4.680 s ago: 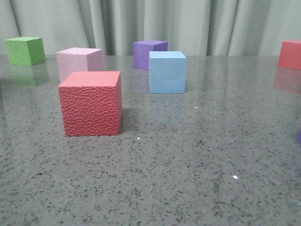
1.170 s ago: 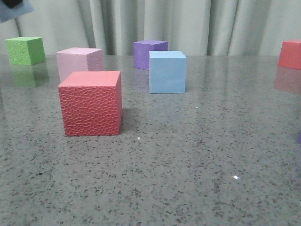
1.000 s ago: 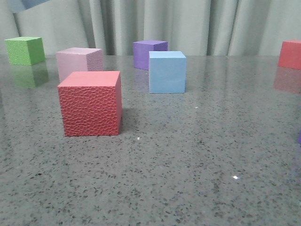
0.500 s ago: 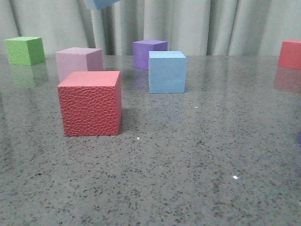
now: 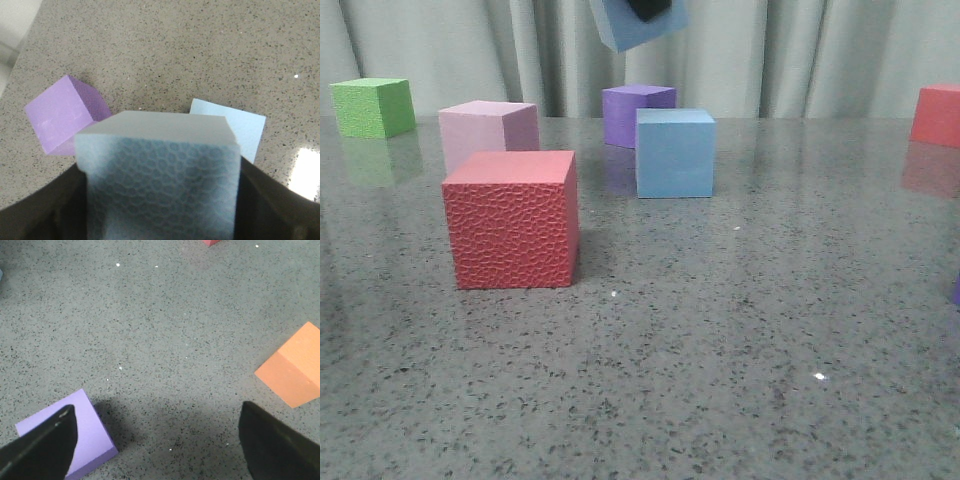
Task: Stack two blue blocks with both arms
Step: 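Carry the held cube above the placed light blue cube, then lower the held cube onto the placed cube and align its edges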
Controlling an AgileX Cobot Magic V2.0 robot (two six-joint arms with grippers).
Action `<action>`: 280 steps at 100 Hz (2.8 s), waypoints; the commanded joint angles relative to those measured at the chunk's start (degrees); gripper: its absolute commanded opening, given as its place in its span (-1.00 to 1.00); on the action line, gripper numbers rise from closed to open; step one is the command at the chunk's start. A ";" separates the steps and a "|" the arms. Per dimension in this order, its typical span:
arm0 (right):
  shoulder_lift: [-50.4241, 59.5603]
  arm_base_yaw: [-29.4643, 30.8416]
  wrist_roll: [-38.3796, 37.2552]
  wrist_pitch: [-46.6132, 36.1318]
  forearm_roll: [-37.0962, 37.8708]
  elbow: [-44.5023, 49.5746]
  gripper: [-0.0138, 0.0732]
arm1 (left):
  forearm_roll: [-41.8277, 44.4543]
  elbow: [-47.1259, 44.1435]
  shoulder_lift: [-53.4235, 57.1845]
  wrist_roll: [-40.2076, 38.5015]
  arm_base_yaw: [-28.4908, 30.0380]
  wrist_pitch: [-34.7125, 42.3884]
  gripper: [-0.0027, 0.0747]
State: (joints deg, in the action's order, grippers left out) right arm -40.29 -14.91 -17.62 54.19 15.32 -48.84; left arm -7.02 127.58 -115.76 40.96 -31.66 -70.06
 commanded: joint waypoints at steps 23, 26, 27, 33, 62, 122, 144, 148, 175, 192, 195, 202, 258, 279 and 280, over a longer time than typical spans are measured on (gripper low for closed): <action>0.13 0.43 0.45 -3.73 1.69 -1.39 0.80 | -2.02 2.00 3.01 -0.19 -0.40 1.89 -0.23; 0.13 0.43 0.45 -3.73 1.69 -1.39 0.80 | -2.87 2.00 3.01 -0.19 -0.40 1.60 -0.23; 0.13 0.43 0.45 -3.73 1.69 -1.39 0.80 | -3.08 2.00 2.91 -0.19 -0.40 1.61 -0.23; 0.13 0.43 0.45 -3.73 1.69 -1.39 0.80 | -4.46 2.00 2.76 -0.19 -0.40 1.61 -0.23; 0.13 0.43 0.45 -3.73 1.69 -1.39 0.80 | -4.45 2.00 2.64 6.02 -0.40 0.00 -0.23; 0.13 0.43 0.45 -3.73 1.08 -1.39 0.80 | -8.46 2.00 2.64 14.34 -0.40 -1.30 -0.23; 0.13 0.43 0.45 -3.73 1.08 -1.39 0.80 | -8.89 1.90 2.01 14.34 -0.40 -1.30 -0.23; 0.13 0.43 0.45 -3.73 1.08 -1.39 0.80 | -9.07 1.90 1.77 14.34 -0.40 -1.30 -0.23; 0.13 0.43 0.45 -3.73 1.08 -1.39 0.80 | -9.32 1.90 0.10 14.34 -0.40 -0.96 -0.23; 0.13 0.43 0.45 -3.79 1.09 -1.39 0.80 | -9.56 1.90 -0.75 14.34 -0.40 -0.87 -0.23; 0.13 0.43 0.45 -3.79 1.09 -1.39 0.80 | -9.56 1.90 -0.91 14.34 -0.40 -0.87 -0.23; 0.13 0.43 0.45 -3.79 1.09 -1.39 0.80 | -9.65 1.90 -1.14 14.44 -0.40 -0.84 -0.23; 0.13 0.43 0.45 -4.54 1.19 -1.39 0.80 | -10.51 1.90 -1.51 14.84 -0.40 -0.90 -0.23; 0.13 0.43 0.45 -4.69 1.19 -1.39 0.80 | -10.61 1.90 -1.61 14.92 -0.40 -1.24 -0.23; 0.13 0.43 0.45 -4.69 1.19 -1.39 0.80 | -10.61 1.90 -1.61 14.98 -0.40 -1.36 -0.23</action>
State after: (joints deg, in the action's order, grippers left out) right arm -40.29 -14.91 -17.62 53.19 15.32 -48.84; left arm -15.41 127.67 -120.67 55.90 -31.66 -72.12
